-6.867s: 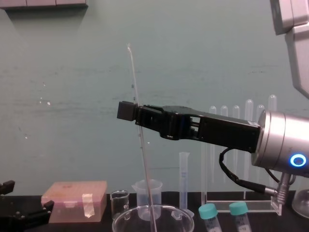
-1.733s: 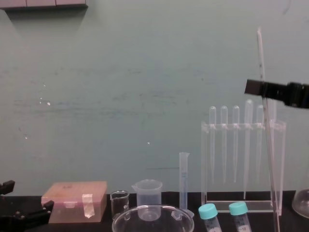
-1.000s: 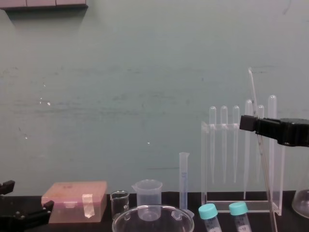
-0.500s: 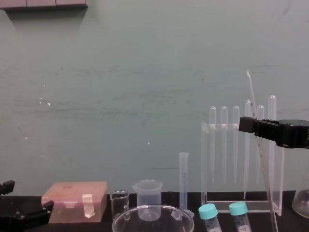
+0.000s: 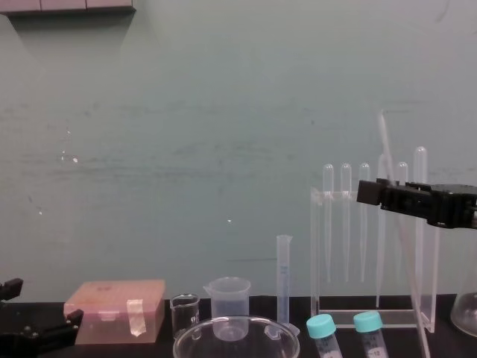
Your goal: Hold the thermometer with one hand and immerse one end into the beaker, then reinsert it into the test tube rack.
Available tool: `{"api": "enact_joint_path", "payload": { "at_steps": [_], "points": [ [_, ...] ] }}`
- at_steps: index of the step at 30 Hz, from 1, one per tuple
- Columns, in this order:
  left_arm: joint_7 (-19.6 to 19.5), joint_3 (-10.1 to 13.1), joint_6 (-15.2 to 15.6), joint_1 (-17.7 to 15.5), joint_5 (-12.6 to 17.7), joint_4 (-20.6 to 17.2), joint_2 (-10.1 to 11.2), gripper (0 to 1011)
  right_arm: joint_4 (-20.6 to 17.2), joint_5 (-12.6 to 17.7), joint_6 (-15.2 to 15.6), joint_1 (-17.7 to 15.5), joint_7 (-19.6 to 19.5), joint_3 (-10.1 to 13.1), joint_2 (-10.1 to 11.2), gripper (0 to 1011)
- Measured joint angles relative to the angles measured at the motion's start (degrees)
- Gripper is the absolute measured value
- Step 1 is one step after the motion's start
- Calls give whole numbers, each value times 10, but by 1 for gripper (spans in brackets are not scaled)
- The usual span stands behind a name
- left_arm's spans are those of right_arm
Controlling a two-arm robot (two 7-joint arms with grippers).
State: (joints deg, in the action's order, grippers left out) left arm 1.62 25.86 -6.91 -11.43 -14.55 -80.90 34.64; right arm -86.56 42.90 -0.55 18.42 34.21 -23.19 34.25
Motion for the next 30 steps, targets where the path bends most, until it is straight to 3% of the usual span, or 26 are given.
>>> {"api": "enact_joint_path", "payload": {
  "at_steps": [1, 16, 18, 22, 27, 28, 30],
  "points": [
    [0, 0, 0, 0, 0, 0, 0, 1008, 0, 0, 0, 0, 0, 0, 0, 517],
    [0, 0, 0, 0, 0, 0, 0, 1008, 0, 1, 1, 0, 0, 0, 0, 948],
    [0, 0, 0, 0, 0, 0, 0, 1008, 0, 1, 2, 0, 0, 0, 0, 998],
    [0, 0, 0, 0, 0, 0, 0, 1008, -9, 3, -1, -6, -15, 13, -5, 1003],
    [0, 0, 0, 0, 0, 0, 0, 1008, -27, -26, -26, -34, -108, 53, -12, 1003],
    [0, 0, 0, 0, 0, 0, 0, 1008, -31, -47, -31, -44, -150, 64, -14, 1003],
    [0, 0, 0, 0, 0, 0, 0, 1008, -33, -73, -30, -55, -197, 73, -15, 1003]
  ]
}}
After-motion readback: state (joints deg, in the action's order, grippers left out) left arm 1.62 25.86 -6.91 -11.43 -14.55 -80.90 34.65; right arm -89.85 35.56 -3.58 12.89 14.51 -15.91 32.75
